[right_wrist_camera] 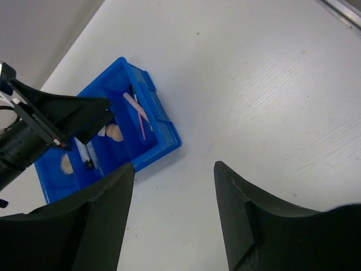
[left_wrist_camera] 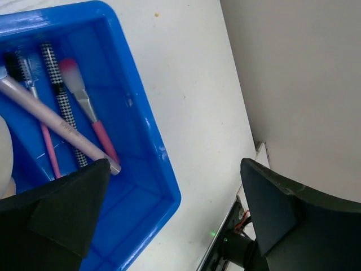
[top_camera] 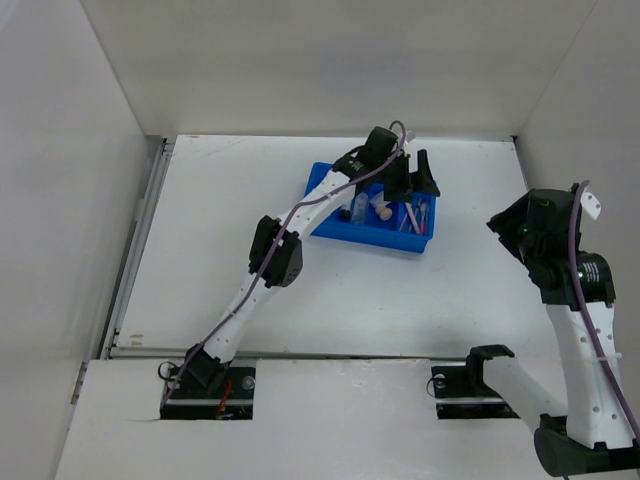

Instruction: Organize the makeup

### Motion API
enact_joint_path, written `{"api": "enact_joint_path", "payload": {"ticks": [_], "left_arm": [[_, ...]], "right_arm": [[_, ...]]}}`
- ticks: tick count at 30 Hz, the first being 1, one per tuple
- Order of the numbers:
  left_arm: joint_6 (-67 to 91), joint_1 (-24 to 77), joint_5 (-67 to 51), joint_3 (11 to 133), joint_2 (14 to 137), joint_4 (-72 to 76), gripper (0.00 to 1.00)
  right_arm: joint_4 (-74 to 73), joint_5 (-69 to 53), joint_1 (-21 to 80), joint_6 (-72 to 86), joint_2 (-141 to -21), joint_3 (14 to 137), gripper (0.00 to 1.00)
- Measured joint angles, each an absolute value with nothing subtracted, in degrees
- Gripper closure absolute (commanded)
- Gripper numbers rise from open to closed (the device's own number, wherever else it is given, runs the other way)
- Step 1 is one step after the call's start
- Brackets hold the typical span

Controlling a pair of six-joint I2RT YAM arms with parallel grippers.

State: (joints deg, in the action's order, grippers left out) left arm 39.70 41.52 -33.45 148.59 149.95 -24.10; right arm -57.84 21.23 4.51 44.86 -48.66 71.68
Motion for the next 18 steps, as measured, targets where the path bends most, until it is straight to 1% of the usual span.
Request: {"api": "enact_joint_path", "payload": {"ticks": [1, 2, 4, 7, 9, 12, 16, 18], "left_arm": [[39.53, 41.52, -33.56, 148.77, 149.75, -23.73, 0.00], [39.29, 41.52, -33.65, 148.77, 149.36, -23.97, 0.00], [38.28, 41.52, -34.11, 148.22, 147.89, -24.95, 0.00], [34.76, 41.52, -33.93, 140.79, 139.68, -28.29, 0.00], [31.53, 41.52, -32.56, 134.34, 131.31, -31.55, 0.00], [25.91, 41.25, -26.68, 124.68, 115.83, -36.42, 0.00], [21.41, 38.59, -14.41, 110.50, 93.06, -39.51, 0.00], [20.67, 35.44, -8.08, 104.66, 84.58, -40.80, 0.00]], "right_arm": [[-58.11, 21.26, 4.51, 44.95, -48.66, 71.81, 0.31], [-58.30, 21.34, 4.51, 45.08, -48.66, 71.92, 0.25], [-58.37, 21.45, 4.51, 45.19, -48.66, 71.96, 0.11], [-58.37, 21.82, 4.51, 45.21, -49.01, 71.96, 0.03], [-58.30, 22.41, 4.51, 45.30, -49.32, 71.92, 0.00], [-58.15, 23.83, 4.51, 45.32, -49.52, 71.70, 0.00], [-57.98, 26.02, 4.51, 45.67, -49.34, 71.20, 0.00], [-57.78, 26.96, 4.36, 45.93, -49.04, 70.43, 0.00]]}}
